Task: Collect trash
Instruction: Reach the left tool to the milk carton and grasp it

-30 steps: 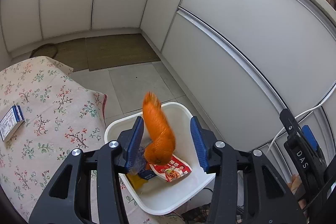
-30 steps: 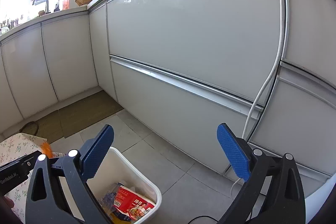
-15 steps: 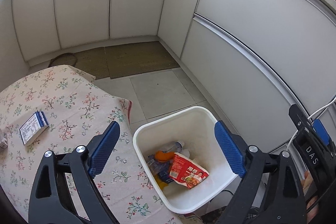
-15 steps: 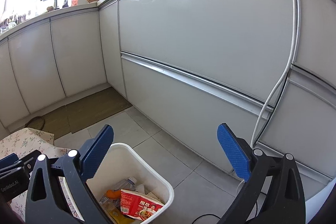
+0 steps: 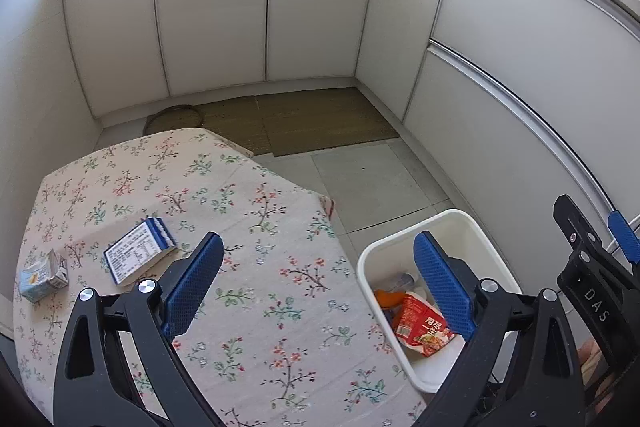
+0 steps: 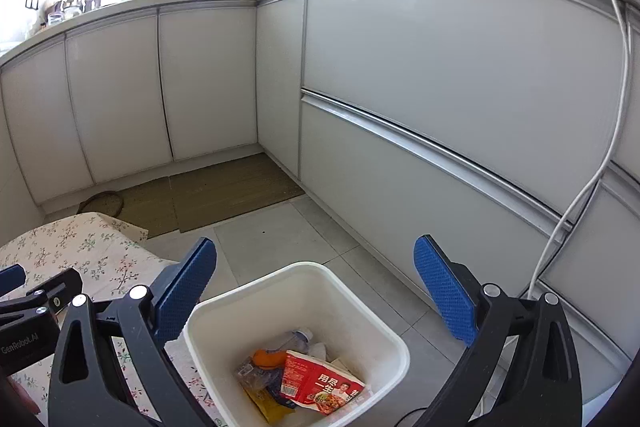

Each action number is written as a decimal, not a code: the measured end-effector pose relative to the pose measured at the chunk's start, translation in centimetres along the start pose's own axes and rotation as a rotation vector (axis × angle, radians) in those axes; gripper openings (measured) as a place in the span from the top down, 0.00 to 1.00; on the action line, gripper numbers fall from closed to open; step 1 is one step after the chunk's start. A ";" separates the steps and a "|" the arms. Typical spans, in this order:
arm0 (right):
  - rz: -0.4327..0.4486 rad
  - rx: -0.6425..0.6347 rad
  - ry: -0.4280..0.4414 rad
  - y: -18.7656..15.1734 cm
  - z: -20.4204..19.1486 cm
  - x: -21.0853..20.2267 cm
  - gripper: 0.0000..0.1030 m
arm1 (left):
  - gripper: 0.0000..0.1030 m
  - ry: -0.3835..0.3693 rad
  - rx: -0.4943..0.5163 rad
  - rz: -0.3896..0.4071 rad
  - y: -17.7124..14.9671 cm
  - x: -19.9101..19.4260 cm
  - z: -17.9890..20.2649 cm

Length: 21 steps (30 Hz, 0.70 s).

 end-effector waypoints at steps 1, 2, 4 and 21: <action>-0.001 -0.013 0.011 -0.1 -1.0 0.0 0.07 | 0.11 0.008 -0.006 0.000 0.0 -0.1 -0.7; -0.003 -0.025 0.020 -0.1 -1.8 -0.1 0.07 | 0.11 0.015 -0.014 -0.001 0.1 -0.2 -1.5; -0.008 -0.050 0.038 -0.3 -3.6 -0.1 0.07 | 0.11 0.027 -0.035 -0.009 0.0 -0.4 -3.1; -0.061 -0.206 0.194 -3.1 -15.4 -1.0 0.07 | 0.11 0.245 -0.162 -0.145 -4.4 1.3 -18.7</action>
Point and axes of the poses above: each gripper's, at about its wrist camera, not at the fingertips, and x roughly the way its jaws point, z to its right, y to its top, the point moved 7 cm from there along x, roughly the way its jaws point, and after that the axes turned 5 degrees about z, right-handed, at the moved point
